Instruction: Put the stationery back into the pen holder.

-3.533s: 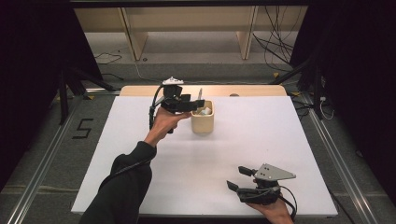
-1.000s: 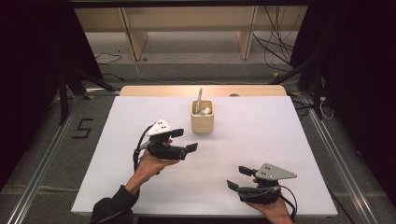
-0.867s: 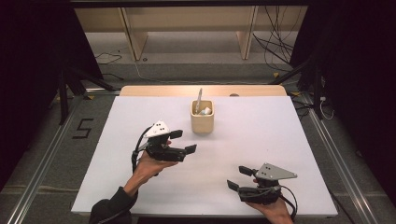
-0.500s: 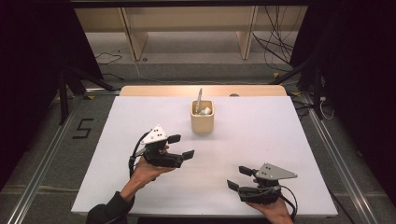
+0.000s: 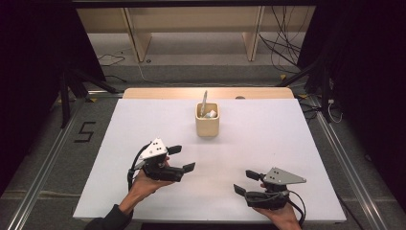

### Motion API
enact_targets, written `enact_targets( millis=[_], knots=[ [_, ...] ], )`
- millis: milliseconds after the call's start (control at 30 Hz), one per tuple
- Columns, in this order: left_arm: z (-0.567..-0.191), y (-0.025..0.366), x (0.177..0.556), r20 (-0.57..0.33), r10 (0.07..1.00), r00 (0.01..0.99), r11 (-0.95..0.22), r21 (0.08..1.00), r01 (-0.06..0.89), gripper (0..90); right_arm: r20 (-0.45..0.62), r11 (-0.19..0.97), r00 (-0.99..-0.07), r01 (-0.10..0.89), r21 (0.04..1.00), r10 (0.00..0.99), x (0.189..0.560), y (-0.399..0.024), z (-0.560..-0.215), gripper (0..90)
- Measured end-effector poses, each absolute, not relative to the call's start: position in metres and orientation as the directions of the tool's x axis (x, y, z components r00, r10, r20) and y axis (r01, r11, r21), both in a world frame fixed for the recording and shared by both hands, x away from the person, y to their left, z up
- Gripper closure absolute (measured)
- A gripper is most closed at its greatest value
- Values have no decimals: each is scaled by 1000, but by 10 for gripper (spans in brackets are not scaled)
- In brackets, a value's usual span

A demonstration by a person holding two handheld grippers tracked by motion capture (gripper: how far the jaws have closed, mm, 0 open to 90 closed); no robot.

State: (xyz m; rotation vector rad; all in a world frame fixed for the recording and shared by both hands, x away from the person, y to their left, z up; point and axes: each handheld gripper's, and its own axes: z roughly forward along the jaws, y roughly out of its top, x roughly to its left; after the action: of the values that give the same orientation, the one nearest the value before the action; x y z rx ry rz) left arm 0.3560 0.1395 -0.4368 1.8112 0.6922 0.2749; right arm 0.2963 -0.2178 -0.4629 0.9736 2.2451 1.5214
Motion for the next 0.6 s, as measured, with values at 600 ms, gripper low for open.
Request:
enact_targets(
  millis=[600],
  knots=[
    [-465, 170, 335, -162, 622, 766, -204, 911, 359, 160, 158, 213, -727, 392, 895, 669, 297, -223, -465, 304]
  ],
)
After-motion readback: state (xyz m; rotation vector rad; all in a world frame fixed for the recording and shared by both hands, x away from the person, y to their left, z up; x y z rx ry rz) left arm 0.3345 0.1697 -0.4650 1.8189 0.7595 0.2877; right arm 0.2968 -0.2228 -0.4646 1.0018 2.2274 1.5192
